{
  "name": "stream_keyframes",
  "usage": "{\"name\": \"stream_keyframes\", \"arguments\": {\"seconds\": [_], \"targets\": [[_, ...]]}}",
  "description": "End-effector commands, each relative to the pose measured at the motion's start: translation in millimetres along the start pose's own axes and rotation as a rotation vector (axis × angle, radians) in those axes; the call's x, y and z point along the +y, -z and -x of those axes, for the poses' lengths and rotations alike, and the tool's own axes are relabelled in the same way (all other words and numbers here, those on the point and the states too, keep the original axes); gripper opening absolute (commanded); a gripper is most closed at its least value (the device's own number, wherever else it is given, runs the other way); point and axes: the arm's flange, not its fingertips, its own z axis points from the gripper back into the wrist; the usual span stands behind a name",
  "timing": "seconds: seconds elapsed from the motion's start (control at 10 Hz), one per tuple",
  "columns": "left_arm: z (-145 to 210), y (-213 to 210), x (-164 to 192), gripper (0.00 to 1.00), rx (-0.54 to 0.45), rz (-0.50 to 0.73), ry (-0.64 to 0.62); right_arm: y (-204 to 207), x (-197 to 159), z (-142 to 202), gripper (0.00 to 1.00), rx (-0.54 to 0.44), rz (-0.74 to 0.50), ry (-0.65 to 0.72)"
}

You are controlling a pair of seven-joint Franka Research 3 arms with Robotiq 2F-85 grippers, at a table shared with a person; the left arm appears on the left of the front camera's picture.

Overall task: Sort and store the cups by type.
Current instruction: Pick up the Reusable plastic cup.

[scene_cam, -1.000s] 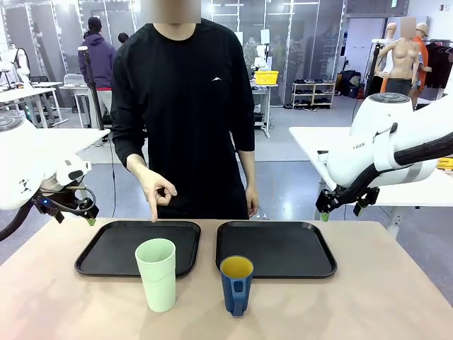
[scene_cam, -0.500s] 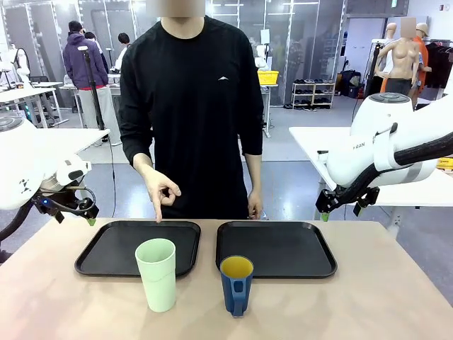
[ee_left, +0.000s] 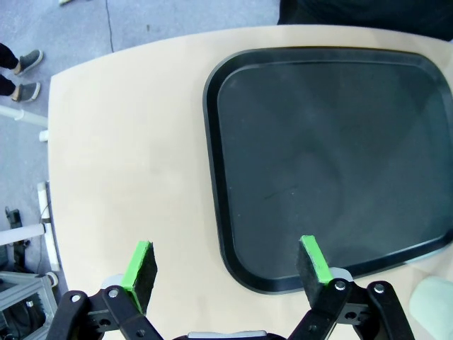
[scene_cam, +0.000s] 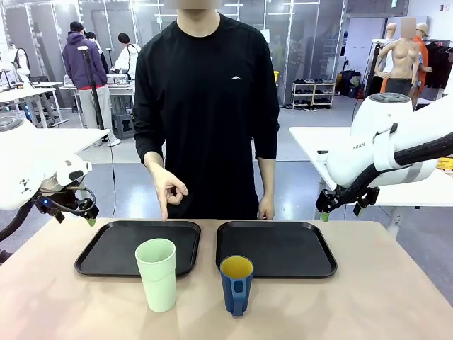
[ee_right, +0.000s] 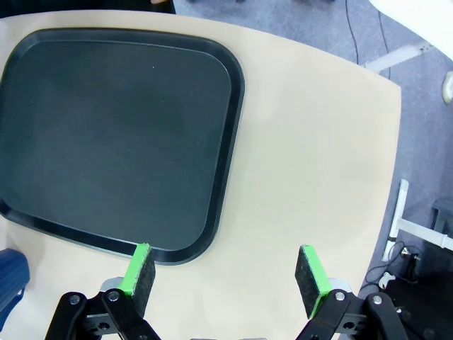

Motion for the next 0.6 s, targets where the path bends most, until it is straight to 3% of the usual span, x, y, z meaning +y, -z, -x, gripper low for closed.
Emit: {"name": "stream_keyframes", "arguments": {"seconds": [0.0,0.1,0.5], "targets": [[3.0,-4.5,6.0,1.00,-0.013,0.015,0.116,-0.5,0.7,0.4,1.00,0.000,0.000,-0.001],[4.9,-9.0,12.9,1.00,-0.024,0.013,0.190,-0.5,0.7,0.4,1.00,0.000,0.000,-0.001],[36.1,-31.8,31.6,1.00,-0.029,0.015,0.781,-0.5,0.7,0.4,1.00,0.000,0.000,-0.001]]}}
